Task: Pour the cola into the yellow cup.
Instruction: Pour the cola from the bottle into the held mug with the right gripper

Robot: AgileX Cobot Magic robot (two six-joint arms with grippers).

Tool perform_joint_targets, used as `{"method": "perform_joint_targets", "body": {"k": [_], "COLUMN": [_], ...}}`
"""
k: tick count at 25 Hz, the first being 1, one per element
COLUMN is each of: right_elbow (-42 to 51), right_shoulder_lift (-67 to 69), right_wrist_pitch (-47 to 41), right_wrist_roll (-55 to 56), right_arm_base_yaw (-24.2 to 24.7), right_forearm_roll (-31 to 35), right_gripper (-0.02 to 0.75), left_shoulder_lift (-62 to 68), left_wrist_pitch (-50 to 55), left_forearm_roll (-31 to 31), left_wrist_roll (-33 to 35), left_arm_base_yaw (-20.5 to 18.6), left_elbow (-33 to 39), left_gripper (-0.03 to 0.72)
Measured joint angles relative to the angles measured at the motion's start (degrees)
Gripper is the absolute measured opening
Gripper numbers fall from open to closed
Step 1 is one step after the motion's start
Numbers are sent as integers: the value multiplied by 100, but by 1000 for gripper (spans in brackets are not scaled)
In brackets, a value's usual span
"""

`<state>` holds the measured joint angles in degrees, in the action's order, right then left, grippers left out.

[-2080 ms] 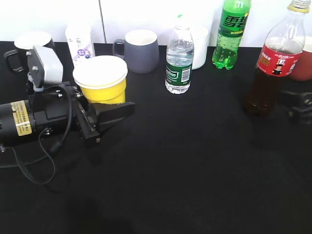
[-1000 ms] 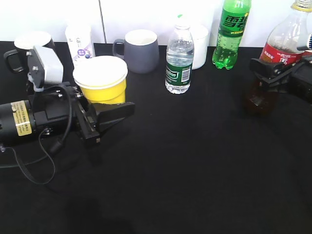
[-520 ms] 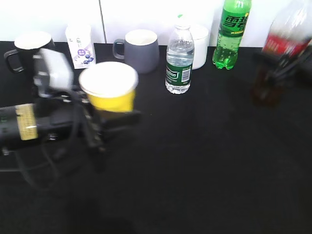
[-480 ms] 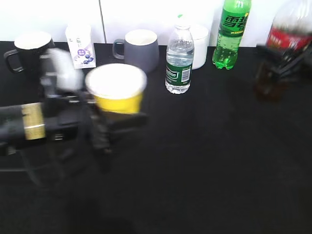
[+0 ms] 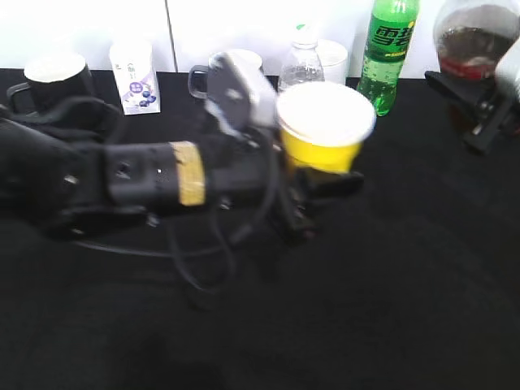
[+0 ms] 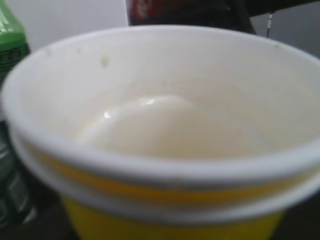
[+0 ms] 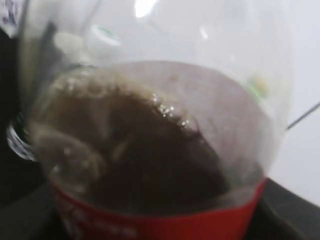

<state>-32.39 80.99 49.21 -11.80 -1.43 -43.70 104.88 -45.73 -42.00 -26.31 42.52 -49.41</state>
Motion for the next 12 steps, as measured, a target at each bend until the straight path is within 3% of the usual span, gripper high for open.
{"method": "perform_joint_targets", "body": {"k": [4,12], "right_elbow": [0,0], "right_shoulder_lift": [0,17], "right_wrist_pitch": [18,30], "right_wrist_roll": [-1259,-2943], "right_arm_base_yaw": [0,0], "right_forearm_roll": [0,0], "right_gripper": [495,495], "left_shoulder_lift": [266,361], "left_wrist_pitch": [59,115], "left_forearm_roll": [19,62], "left_wrist_roll": [0,0], "left_arm_base_yaw": [305,313], "left_elbow": [-340,-409], "left_gripper": [430,430]}}
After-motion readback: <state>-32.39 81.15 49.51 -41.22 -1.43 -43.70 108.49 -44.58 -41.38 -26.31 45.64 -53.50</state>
